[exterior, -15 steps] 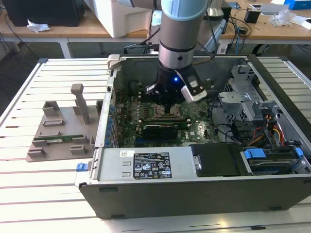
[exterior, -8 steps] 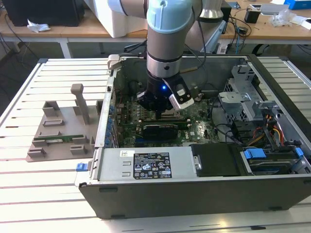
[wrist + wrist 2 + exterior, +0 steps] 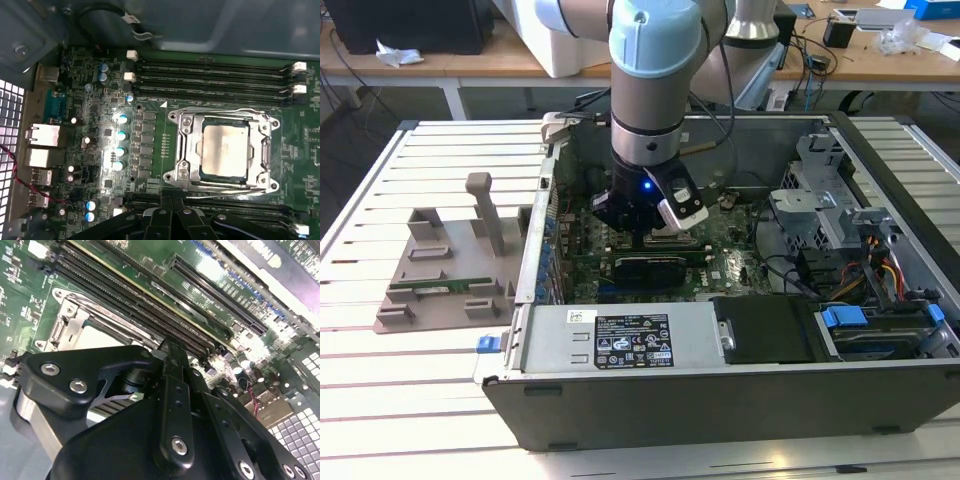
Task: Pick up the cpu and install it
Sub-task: 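Install the second cpu locking lever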
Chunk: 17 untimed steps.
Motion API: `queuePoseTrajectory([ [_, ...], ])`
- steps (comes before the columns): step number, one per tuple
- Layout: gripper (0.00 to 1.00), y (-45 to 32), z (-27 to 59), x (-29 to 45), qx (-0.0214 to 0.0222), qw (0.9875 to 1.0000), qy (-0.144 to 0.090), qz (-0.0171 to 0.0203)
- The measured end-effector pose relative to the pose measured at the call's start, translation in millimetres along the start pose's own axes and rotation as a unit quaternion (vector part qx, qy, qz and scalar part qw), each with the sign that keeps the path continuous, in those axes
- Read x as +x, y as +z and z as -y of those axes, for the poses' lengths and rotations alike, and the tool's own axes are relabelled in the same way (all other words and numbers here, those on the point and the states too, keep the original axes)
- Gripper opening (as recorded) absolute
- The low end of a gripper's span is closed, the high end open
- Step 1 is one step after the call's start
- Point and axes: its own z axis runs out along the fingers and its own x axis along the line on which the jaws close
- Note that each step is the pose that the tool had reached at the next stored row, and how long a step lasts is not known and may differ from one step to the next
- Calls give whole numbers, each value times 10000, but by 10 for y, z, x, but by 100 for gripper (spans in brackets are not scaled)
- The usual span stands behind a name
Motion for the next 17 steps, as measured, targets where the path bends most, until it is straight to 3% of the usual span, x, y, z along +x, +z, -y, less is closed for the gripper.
queuePoseTrajectory([
  [2, 11, 73, -61, 2, -1, 10000, -17, 0],
  [4, 11, 98, -58, 9, 3, 10000, -22, -4],
  [7, 11, 114, -72, 14, -20, 10000, -30, -2],
  [13, 11, 132, -94, 11, -18, 10000, -51, -4],
  [17, 11, 104, -97, 14, -14, 10000, -53, 12],
])
